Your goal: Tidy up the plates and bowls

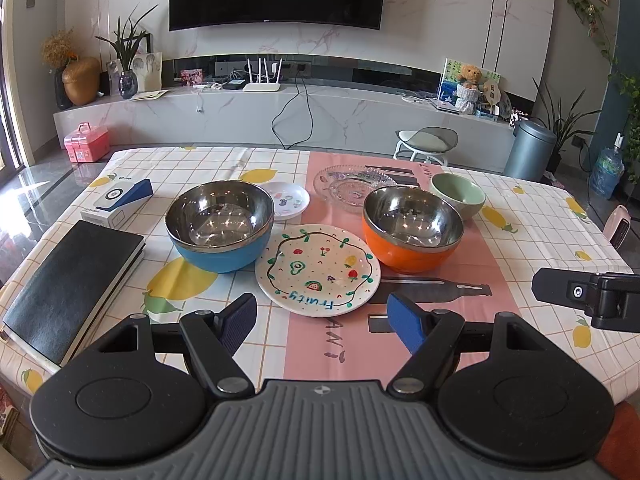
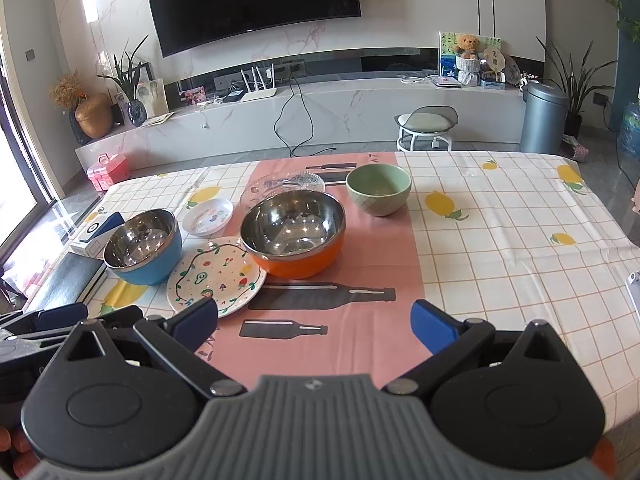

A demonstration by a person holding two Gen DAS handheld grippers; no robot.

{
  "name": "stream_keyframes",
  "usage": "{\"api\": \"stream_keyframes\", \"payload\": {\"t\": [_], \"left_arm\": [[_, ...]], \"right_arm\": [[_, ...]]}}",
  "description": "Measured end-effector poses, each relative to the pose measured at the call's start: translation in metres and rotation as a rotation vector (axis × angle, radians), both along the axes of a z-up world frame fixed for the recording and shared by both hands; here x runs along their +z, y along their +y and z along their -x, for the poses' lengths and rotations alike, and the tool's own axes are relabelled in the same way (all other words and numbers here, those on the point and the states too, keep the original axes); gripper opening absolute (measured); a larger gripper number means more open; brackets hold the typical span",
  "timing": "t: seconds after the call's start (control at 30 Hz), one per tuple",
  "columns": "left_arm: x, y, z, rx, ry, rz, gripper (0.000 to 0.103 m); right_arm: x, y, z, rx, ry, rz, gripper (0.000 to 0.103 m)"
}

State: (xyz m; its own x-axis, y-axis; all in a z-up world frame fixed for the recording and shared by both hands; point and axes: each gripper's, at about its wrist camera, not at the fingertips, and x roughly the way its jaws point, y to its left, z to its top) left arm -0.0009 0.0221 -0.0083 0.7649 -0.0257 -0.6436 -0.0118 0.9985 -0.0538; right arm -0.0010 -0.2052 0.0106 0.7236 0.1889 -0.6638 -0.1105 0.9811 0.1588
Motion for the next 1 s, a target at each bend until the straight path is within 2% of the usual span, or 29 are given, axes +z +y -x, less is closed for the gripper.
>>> {"api": "stream_keyframes", "payload": {"t": [1.0], "left_arm": [[0.0001,-0.0006,0.0003,-0.001,0.001,0.002,0.088]], "right_arm": [[-0.0006,0.0025,0.0005,0.001,0.010,-0.004,0.101]]}}
